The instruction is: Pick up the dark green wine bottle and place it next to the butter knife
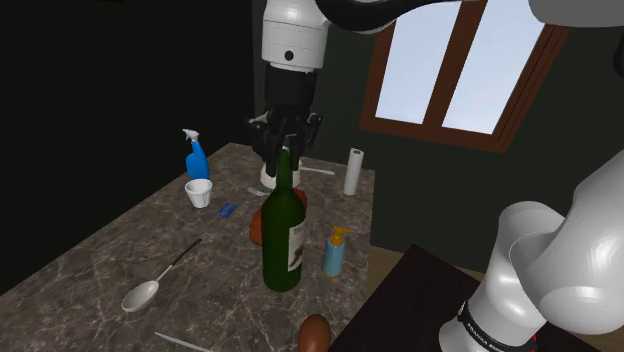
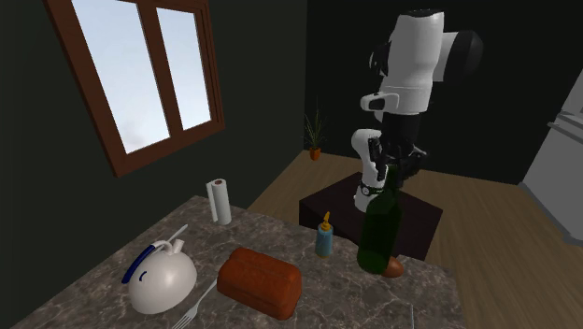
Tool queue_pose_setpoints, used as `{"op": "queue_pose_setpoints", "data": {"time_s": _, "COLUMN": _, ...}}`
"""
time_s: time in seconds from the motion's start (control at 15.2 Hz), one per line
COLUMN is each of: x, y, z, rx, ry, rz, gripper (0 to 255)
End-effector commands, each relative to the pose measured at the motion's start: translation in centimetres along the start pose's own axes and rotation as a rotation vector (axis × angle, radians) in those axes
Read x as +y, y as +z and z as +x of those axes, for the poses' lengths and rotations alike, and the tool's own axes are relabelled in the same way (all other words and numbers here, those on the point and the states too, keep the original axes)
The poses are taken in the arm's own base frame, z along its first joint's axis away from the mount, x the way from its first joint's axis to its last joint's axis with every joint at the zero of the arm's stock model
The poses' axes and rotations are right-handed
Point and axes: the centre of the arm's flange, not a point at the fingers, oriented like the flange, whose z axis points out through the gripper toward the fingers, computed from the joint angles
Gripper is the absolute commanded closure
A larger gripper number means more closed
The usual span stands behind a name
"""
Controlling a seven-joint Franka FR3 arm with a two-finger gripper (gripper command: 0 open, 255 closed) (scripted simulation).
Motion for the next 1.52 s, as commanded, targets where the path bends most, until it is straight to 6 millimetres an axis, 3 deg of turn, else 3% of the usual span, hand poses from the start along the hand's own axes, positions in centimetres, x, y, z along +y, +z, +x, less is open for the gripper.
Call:
{"op": "queue_pose_setpoints", "data": {"time_s": 0.0, "x": 0.1, "y": 1.0, "z": 0.0, "rx": 0.001, "ry": 0.000, "rz": 0.001, "gripper": 255}}
{"op": "queue_pose_setpoints", "data": {"time_s": 1.45, "x": 0.7, "y": 12.6, "z": -0.2, "rx": 0.001, "ry": 0.000, "rz": 0.001, "gripper": 255}}
